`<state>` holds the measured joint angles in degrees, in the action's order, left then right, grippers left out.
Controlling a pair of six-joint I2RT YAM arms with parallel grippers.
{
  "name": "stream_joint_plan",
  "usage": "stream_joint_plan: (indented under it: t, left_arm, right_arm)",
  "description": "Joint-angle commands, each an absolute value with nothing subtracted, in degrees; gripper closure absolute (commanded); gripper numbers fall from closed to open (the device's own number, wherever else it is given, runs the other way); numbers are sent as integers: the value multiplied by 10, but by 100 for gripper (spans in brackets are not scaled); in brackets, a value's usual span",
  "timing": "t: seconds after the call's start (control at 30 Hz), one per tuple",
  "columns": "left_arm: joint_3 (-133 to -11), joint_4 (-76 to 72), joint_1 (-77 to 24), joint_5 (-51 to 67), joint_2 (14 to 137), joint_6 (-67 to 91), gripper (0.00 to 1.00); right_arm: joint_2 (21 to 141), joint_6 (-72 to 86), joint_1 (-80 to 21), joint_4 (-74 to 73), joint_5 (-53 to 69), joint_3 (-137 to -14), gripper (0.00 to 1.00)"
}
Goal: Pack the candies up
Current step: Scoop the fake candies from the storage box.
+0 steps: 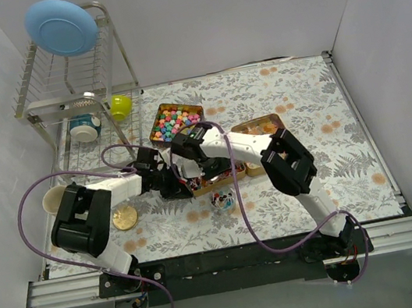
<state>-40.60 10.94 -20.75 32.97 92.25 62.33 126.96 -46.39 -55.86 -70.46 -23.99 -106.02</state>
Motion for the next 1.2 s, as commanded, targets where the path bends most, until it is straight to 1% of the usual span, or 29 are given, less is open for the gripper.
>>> stream_joint_plan:
  t: [0.0, 0.03, 0.1, 0.13, 0.2, 0.23, 0.4, 0.63, 0.8, 1.03, 1.17]
  left_arm:
    - [-432, 169, -201, 309, 898, 584, 100]
    - [-437, 176, -198, 308, 895, 578, 99]
    - [-446, 193, -193, 308, 889, 566, 95]
    - [-451, 200, -190, 309, 884, 561, 88]
    - [-467, 228, -187, 315, 881, 546, 81]
    - [-471, 246, -185, 319, 877, 541, 75]
    - [-496, 291, -185, 332, 863, 507, 64]
    - [-515, 327, -184, 357, 859, 491, 58]
    - [-529, 325, -184, 384, 858, 476, 57]
    - [-561, 308, -184, 370, 886, 479, 57]
    - [-573, 316, -184, 361, 885, 466, 56]
  right_arm:
    - [1210, -468, -535, -648, -124, -1028, 99]
    - [1201, -470, -528, -637, -121, -1015, 99]
    - [1178, -482, -521, -615, -113, -977, 99]
    - [1173, -483, -516, -613, -112, -967, 99]
    - [1163, -482, -507, -609, -98, -947, 99]
    - [1158, -479, -498, -605, -91, -942, 99]
    - [1138, -474, -465, -599, -26, -940, 99]
    - [1090, -488, -433, -561, -4, -895, 99]
    - [1032, -506, -423, -538, 13, -847, 99]
    - [979, -511, -402, -527, 22, -791, 99]
    - [939, -524, -396, -515, 54, -780, 99]
